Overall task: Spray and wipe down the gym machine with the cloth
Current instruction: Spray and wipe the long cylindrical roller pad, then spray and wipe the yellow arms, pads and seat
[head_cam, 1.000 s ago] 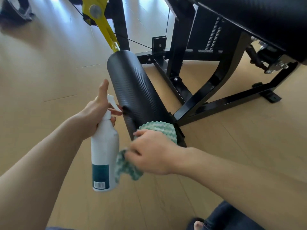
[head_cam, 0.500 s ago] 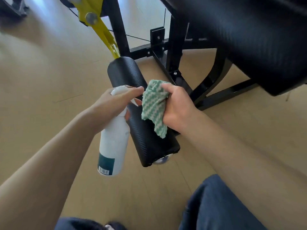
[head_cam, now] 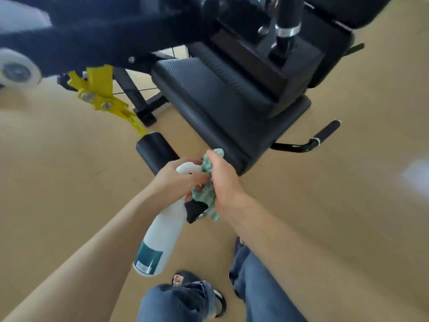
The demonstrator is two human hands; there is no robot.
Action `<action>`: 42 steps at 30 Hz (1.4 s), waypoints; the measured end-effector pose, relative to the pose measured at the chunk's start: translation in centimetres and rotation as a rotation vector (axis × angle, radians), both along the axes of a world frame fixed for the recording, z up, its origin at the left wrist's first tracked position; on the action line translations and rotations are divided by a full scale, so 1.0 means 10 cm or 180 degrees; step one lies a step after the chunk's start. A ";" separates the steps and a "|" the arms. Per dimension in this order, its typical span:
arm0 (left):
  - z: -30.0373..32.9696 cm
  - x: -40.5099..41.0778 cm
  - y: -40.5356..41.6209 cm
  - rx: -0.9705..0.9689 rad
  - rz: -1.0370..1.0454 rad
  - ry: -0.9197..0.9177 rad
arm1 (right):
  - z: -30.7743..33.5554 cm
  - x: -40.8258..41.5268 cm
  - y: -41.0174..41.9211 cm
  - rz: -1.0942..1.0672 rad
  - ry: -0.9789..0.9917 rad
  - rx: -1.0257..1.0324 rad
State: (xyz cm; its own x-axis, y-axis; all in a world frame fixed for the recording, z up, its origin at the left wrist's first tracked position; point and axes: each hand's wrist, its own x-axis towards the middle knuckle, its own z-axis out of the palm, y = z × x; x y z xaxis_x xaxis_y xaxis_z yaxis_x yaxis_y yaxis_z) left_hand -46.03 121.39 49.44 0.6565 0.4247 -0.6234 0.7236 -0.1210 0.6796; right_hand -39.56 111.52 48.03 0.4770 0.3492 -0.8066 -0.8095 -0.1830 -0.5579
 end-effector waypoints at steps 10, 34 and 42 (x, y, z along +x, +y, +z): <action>1.50 0.57 -1.22 0.0021 -0.1267 -0.0079 | 1.38 0.37 -1.47 -0.0581 -0.0946 -0.0740; 2.67 1.84 -6.53 -0.0364 -0.3355 -0.0200 | 2.66 0.15 -6.92 -0.3645 -0.1503 -0.0657; 2.82 2.09 -8.34 -0.0198 -0.3747 -0.0582 | 3.03 0.23 -8.55 -0.4043 -0.0924 -0.0219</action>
State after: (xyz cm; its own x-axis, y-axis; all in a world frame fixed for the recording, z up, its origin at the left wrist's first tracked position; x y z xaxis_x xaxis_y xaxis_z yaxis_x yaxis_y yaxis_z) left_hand -25.10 38.00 77.60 0.7037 -0.5255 -0.4782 0.0819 -0.6086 0.7893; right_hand -37.25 26.03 78.35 0.6000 -0.5091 -0.6171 -0.2894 0.5810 -0.7607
